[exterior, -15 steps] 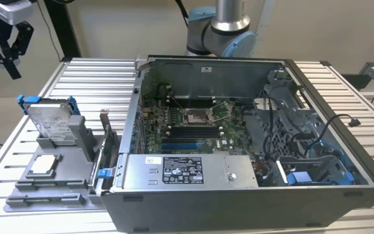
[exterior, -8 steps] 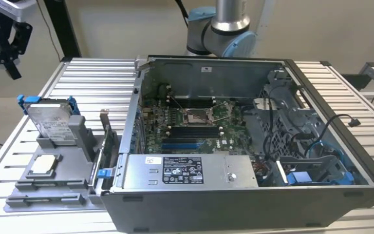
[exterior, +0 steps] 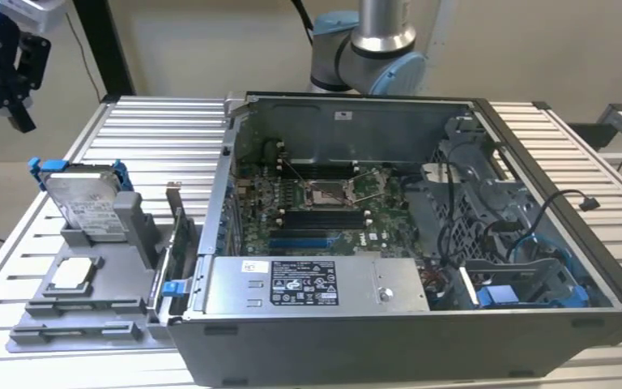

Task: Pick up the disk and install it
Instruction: 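Pick up the disk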

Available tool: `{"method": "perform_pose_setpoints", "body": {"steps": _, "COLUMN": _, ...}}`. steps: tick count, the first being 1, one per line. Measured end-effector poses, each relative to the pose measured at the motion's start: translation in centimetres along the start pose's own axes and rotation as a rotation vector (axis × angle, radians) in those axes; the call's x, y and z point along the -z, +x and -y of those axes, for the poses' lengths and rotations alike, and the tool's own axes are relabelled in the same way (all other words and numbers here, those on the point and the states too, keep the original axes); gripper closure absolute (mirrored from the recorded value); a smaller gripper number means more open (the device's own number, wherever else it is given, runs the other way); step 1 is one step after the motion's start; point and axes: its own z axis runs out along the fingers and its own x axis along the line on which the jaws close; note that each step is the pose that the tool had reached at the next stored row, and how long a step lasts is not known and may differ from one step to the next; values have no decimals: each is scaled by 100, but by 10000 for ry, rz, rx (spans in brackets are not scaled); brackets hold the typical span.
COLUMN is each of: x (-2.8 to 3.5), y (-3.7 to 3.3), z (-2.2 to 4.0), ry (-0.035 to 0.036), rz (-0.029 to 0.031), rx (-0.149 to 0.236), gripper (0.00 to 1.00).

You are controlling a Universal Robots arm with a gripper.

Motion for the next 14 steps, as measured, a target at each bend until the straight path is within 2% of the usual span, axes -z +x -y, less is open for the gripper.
{"method": "perform_pose_setpoints", "body": {"steps": 14, "x": -19, "y": 0, "z": 0, "ry": -36, "rz": -76, "rx": 2549, "gripper": 100}}
